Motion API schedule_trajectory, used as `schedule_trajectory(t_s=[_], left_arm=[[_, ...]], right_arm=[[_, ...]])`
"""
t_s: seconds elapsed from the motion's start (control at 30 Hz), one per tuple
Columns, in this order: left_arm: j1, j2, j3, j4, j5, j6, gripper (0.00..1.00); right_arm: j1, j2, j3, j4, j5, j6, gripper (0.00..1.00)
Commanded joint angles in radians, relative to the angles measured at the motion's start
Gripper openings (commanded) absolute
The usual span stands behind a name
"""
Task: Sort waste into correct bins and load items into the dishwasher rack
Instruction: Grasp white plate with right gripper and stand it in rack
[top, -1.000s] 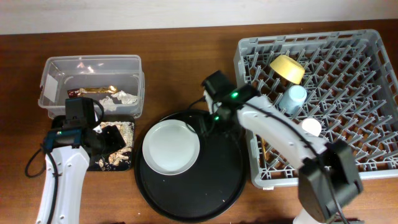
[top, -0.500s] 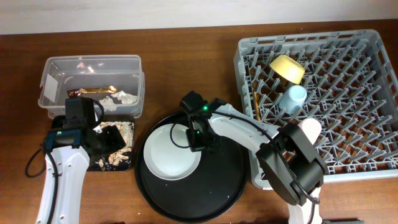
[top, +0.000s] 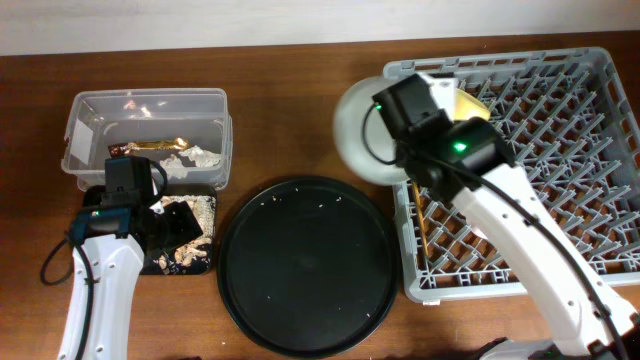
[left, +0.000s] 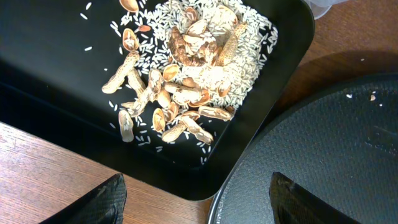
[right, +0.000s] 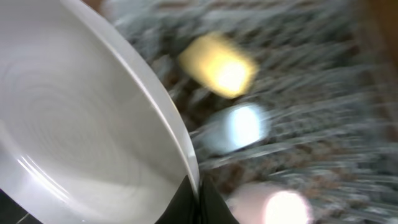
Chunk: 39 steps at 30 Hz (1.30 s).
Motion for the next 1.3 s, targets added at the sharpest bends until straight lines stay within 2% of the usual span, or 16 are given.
schedule_trajectory(t_s=[0.0, 0.33, 0.53, 0.57, 0.63, 0.73, 0.77, 0.9, 0.93, 0.97, 1.03, 1.07, 1.13, 1.2, 1.23, 1.27], left_arm=[[0.005, -0.012, 0.002, -0.001, 0.005, -0.006, 0.73], [0.005, -0.012, 0.002, -0.001, 0.004, -0.006, 0.73], [0.005, -0.012, 0.002, -0.001, 0.004, -0.006, 0.73], [0.005, -0.012, 0.002, -0.001, 0.004, -0.006, 0.73], [0.005, -0.012, 0.002, -0.001, 0.005, -0.006, 0.73], [0.005, -0.012, 0.002, -0.001, 0.005, -0.006, 0.73], [0.005, -0.012, 0.002, -0.001, 0.004, -0.006, 0.79], [0.005, -0.012, 0.002, 0.0, 0.005, -0.006, 0.82], [0.004, -0.012, 0.002, 0.003, 0.005, -0.006, 0.82], [0.004, -0.012, 0.002, 0.008, 0.007, -0.006, 0.83], [0.004, -0.012, 0.002, 0.05, 0.111, 0.067, 0.83], [0.004, -0.012, 0.002, 0.066, 0.151, 0.09, 0.83], [-0.006, -0.012, 0.002, 0.102, 0.227, 0.153, 0.83], [-0.048, -0.012, 0.002, 0.115, 0.295, 0.273, 0.87], [-0.072, -0.012, 0.002, 0.096, 0.296, 0.299, 0.95], [-0.096, -0.012, 0.002, 0.061, 0.296, 0.306, 0.98]], right_arm=[[-0.04, 0.003, 0.014, -0.003, 0.374, 0.002, 0.04], [-0.106, 0.195, 0.014, 0.0, 0.315, 0.002, 0.04], [-0.105, 0.234, 0.014, 0.001, -0.003, 0.002, 0.04], [-0.106, 0.234, 0.014, -0.002, -0.062, 0.002, 0.08], [-0.106, 0.232, 0.014, -0.008, -0.196, 0.001, 0.2], [-0.106, 0.213, 0.018, -0.018, -0.296, 0.002, 0.4], [-0.106, 0.2, 0.026, -0.031, -0.297, 0.001, 0.43], [-0.147, 0.101, 0.087, -0.12, -0.328, 0.002, 0.54], [-0.179, 0.069, 0.097, -0.133, -0.38, 0.0, 0.62], [-0.219, 0.041, 0.099, -0.134, -0.454, -0.038, 0.68], [-0.321, 0.008, 0.099, -0.148, -0.721, -0.257, 0.75], [-0.353, 0.008, 0.099, -0.172, -0.82, -0.355, 0.78], [-0.391, 0.011, 0.098, -0.229, -0.902, -0.452, 0.79], [-0.407, 0.011, 0.097, -0.284, -0.895, -0.461, 0.79], [-0.407, 0.011, 0.097, -0.295, -0.895, -0.46, 0.77], [-0.407, 0.011, 0.097, -0.307, -0.895, -0.456, 0.75]])
